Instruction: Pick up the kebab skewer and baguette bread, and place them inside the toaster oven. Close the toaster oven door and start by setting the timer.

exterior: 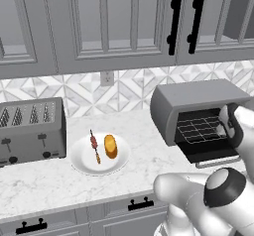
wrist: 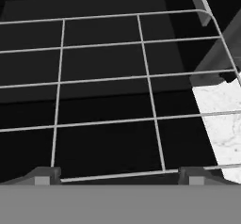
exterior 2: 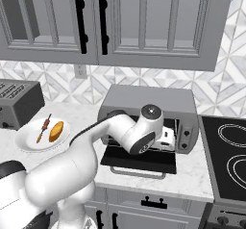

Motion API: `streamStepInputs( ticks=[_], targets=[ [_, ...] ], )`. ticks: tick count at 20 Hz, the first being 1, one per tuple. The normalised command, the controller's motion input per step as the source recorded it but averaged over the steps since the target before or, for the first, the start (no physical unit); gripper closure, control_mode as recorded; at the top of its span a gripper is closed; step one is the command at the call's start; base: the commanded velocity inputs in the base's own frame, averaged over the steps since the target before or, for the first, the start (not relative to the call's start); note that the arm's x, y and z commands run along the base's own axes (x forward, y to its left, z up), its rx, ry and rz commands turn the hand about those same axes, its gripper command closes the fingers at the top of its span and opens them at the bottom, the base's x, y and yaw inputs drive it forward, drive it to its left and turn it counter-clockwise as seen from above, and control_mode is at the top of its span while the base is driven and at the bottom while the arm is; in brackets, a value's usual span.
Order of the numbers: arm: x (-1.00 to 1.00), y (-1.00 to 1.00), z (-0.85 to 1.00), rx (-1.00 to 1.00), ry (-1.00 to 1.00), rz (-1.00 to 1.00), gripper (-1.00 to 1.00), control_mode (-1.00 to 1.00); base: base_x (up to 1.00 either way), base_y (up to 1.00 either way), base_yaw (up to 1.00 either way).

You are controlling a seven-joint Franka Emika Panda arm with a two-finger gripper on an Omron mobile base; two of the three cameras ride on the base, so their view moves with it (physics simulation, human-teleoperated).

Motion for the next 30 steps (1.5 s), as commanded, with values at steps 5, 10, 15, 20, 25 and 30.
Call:
streamStepInputs(
  ticks=[5,10,15,20,25,30],
  targets=[
    [-0.39,0.34,0.73,0.0,-0.05,-0.01,-1.0,-1.0,0.0,0.0,0.0],
    [-0.27,0.9,0.51,0.0,-0.02,0.0,-1.0,-1.0,0.0,0.0,0.0],
    [-0.17,1.0,0.3,0.0,0.0,0.0,-1.0,-1.0,0.0,0.0,0.0],
    [-0.08,1.0,0.32,0.0,0.0,0.0,-1.0,-1.0,0.0,0.0,0.0],
    [0.0,1.0,0.21,0.0,0.0,0.0,-1.0,-1.0,0.0,0.0,0.0],
    [0.0,1.0,0.0,0.0,0.01,0.0,-1.0,-1.0,0.0,0.0,0.0]
  ],
)
